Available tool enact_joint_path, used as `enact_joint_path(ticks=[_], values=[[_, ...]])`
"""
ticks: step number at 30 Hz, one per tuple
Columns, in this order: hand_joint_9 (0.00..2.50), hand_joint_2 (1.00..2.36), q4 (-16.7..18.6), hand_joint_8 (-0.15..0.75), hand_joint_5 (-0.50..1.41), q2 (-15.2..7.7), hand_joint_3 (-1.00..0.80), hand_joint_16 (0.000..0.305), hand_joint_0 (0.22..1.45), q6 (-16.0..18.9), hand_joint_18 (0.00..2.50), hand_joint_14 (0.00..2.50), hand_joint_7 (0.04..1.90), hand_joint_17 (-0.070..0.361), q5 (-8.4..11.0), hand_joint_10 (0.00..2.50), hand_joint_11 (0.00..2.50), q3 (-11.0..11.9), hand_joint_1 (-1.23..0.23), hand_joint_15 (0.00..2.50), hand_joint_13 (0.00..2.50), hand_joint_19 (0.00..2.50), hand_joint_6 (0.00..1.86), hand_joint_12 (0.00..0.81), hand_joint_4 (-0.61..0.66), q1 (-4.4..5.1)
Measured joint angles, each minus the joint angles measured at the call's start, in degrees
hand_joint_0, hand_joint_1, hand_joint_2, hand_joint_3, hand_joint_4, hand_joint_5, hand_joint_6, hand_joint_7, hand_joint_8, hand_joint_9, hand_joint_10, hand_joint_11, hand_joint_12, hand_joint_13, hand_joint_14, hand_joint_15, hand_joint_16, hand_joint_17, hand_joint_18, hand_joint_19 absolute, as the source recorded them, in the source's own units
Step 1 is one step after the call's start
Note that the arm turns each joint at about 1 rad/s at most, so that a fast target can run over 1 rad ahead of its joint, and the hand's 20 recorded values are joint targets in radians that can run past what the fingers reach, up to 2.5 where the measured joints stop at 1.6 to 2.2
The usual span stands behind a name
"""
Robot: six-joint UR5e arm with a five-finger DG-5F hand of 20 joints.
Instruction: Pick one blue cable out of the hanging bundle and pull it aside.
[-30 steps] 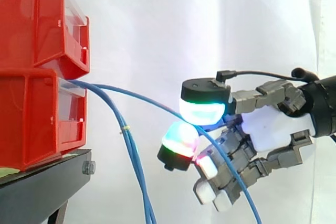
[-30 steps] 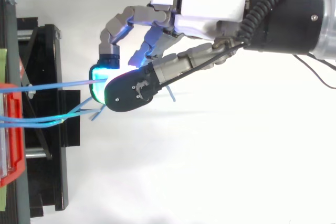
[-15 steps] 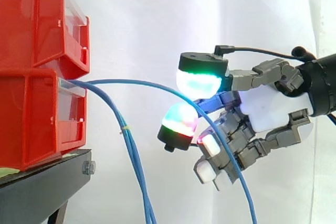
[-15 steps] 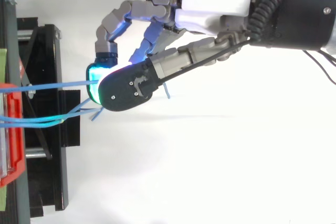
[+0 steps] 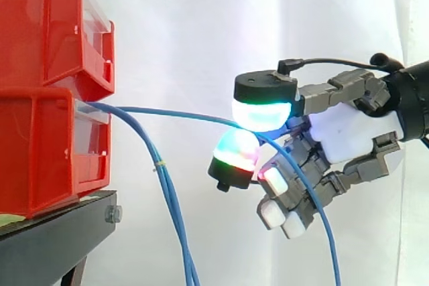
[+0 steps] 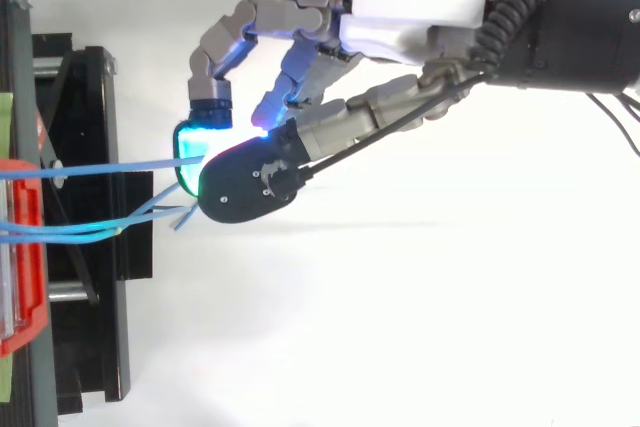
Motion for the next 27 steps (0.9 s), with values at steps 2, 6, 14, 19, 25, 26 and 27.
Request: enact_joint_path(ticks=[2,6,14,19,25,26,27], values=[[1.09,1.02,-1.0,0.263,-0.09,0.0,-0.14,0.05,0.58,0.0,0.76,0.02,0.93,0.113,-0.01,0.02,0.54,0.6,-0.76,0.48,0.91,0.47,0.94,0.28,0.06,0.01],[1.08,1.01,-3.0,0.246,-0.1,0.0,-0.39,0.047,0.51,-0.3,0.71,0.02,0.93,0.106,0.0,0.02,0.55,1.8,-0.59,0.49,0.88,0.5,0.91,0.268,0.05,0.03],[1.08,1.01,-4.5,0.248,-0.1,0.0,-0.32,0.045,0.57,-0.5,0.68,0.02,0.96,0.1,0.16,0.02,0.55,2.9,-0.51,0.5,0.87,0.52,0.9,0.265,0.03,0.04],[1.11,1.01,-4.7,0.278,-0.08,0.0,-0.12,0.053,0.58,-0.5,0.76,0.02,0.93,0.119,0.19,0.02,0.54,3.0,-0.65,0.47,0.92,0.46,0.93,0.291,0.01,0.04],[1.12,1.01,-5.4,0.283,-0.07,0.0,-0.07,0.055,0.6,-0.5,0.8,0.02,0.99,0.124,0.19,0.02,0.53,3.6,-0.74,0.48,0.96,0.43,0.92,0.295,-0.03,0.04],[1.11,1.01,-5.6,0.283,-0.07,0.0,-0.06,0.055,0.61,-0.5,0.8,0.02,1.0,0.124,0.19,0.02,0.53,3.7,-0.77,0.48,0.95,0.44,0.92,0.296,-0.03,0.04],[1.11,1.01,-5.8,0.28,-0.07,0.0,-0.05,0.055,0.61,-0.5,0.8,0.02,1.01,0.124,0.19,0.02,0.53,3.8,-0.77,0.48,0.95,0.44,0.92,0.297,-0.03,0.04]])
